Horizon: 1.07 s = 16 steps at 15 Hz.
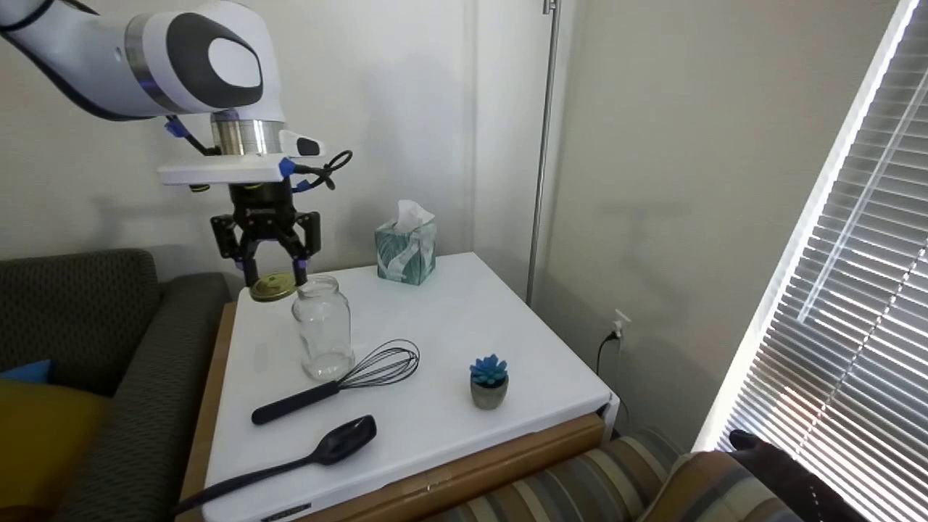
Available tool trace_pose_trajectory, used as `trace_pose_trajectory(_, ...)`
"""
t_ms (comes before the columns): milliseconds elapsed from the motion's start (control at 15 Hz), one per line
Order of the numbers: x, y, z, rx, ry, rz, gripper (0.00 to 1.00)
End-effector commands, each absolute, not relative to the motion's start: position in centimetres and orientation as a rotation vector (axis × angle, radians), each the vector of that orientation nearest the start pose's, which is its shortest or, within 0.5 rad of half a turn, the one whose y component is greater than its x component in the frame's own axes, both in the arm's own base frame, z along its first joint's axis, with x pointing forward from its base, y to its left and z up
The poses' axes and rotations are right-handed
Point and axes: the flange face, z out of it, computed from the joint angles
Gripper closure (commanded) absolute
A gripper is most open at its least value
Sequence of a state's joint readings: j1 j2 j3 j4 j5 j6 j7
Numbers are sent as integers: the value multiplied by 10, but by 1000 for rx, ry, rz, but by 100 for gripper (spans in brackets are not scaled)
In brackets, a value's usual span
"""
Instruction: Put the lid on the bottle
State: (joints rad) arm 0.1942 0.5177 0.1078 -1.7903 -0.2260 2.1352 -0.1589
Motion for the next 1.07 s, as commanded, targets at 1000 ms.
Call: trace_pose_trajectory(1000,609,167,282,-3259,-754,7,28)
